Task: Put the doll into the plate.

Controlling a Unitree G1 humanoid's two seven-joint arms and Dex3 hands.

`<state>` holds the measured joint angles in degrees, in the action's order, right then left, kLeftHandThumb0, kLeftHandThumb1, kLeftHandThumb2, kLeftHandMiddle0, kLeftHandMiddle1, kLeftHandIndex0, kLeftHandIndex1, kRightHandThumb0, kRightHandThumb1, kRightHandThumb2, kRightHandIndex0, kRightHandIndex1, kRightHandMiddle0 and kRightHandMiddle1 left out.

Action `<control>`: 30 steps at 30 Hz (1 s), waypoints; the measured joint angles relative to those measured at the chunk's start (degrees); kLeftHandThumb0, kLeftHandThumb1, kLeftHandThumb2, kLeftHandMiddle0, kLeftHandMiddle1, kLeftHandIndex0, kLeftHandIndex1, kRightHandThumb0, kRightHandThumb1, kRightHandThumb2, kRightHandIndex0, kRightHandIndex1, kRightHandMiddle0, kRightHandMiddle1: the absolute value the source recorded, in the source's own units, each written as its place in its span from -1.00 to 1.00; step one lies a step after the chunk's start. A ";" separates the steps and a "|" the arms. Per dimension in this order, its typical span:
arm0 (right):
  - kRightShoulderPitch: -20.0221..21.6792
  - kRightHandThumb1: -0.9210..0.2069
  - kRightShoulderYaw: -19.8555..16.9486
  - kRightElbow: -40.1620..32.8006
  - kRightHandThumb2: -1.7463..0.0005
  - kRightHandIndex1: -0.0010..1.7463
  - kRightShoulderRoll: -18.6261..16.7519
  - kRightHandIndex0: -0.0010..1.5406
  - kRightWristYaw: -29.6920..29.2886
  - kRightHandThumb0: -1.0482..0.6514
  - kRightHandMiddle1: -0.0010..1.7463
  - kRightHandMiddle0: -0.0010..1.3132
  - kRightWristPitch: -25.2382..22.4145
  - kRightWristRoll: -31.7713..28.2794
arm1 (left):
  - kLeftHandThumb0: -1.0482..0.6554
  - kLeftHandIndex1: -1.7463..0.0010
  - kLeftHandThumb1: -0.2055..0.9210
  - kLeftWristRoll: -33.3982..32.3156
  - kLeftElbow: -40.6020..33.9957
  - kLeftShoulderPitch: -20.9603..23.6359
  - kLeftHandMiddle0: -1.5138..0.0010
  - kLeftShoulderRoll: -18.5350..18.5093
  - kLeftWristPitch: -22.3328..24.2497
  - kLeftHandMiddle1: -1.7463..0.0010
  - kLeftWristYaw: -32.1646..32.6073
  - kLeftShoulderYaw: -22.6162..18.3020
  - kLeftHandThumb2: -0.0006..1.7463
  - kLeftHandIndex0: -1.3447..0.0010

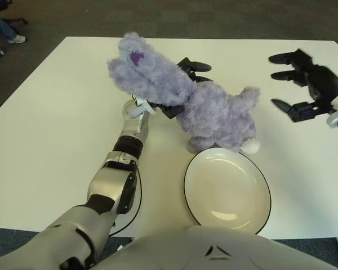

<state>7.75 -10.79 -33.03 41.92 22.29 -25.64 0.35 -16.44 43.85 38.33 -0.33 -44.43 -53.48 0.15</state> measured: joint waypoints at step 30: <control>0.44 -0.20 9.32 -3.77 0.21 0.90 -0.83 -0.43 1.66 -0.71 -0.45 -1.00 1.71 8.97 | -0.75 -0.06 0.68 2.43 7.05 2.26 0.65 1.54 -12.68 -0.01 5.89 -0.52 -0.37 1.00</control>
<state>8.19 -1.47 -36.80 41.09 23.95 -23.92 9.32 -14.01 50.90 40.59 1.21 -57.11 -47.60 -0.37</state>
